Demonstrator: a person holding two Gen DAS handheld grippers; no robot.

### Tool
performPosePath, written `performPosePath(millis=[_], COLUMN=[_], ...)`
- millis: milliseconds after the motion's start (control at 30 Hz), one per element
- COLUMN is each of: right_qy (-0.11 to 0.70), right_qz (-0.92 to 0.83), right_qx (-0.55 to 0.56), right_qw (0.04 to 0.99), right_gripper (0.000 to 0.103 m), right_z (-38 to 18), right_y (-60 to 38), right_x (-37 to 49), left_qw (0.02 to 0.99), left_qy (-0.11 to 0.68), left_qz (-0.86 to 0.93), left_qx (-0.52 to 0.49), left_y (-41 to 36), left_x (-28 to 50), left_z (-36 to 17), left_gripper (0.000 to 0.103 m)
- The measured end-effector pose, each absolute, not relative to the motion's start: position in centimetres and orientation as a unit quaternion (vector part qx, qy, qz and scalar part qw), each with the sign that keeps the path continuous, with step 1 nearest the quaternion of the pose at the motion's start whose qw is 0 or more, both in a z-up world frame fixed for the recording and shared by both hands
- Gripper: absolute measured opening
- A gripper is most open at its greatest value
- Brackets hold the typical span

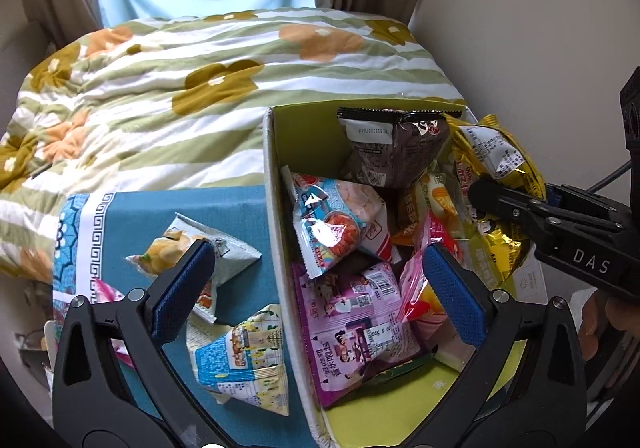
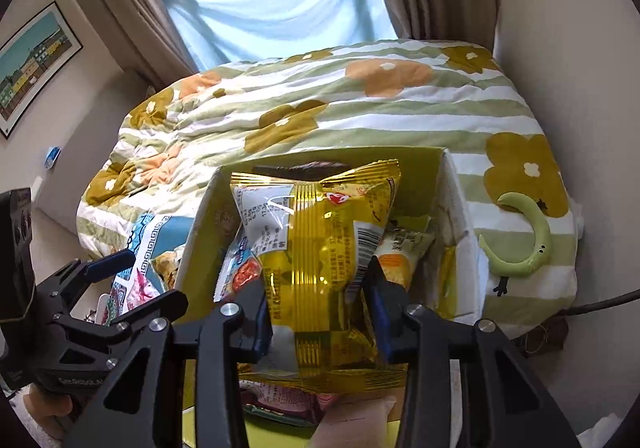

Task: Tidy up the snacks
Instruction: 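Carry both bags into the yellow box and open both tools, then withdraw both tools and move the left tool to the white TATRL bag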

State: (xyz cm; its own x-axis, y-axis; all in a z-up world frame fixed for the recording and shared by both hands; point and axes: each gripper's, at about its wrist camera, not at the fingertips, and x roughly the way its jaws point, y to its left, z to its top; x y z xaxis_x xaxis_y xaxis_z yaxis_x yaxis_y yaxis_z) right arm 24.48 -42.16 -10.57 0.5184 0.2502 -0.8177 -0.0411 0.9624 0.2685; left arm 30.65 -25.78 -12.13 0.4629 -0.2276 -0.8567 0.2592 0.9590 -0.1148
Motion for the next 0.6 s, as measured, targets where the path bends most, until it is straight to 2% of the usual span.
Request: performPosePath(millis=[100, 167, 200, 233, 300, 600], right_qy=[0.497, 0.500, 0.496, 0.491, 0.480, 0.472], right_qz=[0.105, 0.110, 0.106, 0.104, 0.105, 0.084], right_qx=[0.109, 0.115, 0.116, 0.119, 0.129, 0.129], right_qw=[0.855, 0.851, 0.854, 0.857, 0.861, 0.868], right_gripper=[0.039, 0.047, 0.064, 0.088, 0.103, 0.103], right_z=[-11.5, -12.0, -12.1, -12.0, -12.0, -12.0], right_y=[-40.4, -39.8, -39.7, -39.7, -40.0, -41.5], right_x=[25.1, 25.5, 25.4, 25.2, 24.5, 22.7], left_qw=[0.856, 0.855, 0.854, 0.853, 0.851, 0.854], left_qy=[0.500, 0.502, 0.503, 0.505, 0.509, 0.505], left_qz=[-0.133, -0.130, -0.128, -0.128, -0.127, -0.126], left_qx=[0.027, 0.030, 0.031, 0.031, 0.031, 0.031], left_y=[-25.3, -25.0, -24.9, -24.8, -24.6, -24.7], left_x=[30.4, 30.1, 29.9, 29.8, 29.5, 28.2], left_z=[-12.3, -12.5, -12.7, -12.9, -13.4, -13.0], left_gripper=[0.103, 0.103, 0.103, 0.103, 0.103, 0.103])
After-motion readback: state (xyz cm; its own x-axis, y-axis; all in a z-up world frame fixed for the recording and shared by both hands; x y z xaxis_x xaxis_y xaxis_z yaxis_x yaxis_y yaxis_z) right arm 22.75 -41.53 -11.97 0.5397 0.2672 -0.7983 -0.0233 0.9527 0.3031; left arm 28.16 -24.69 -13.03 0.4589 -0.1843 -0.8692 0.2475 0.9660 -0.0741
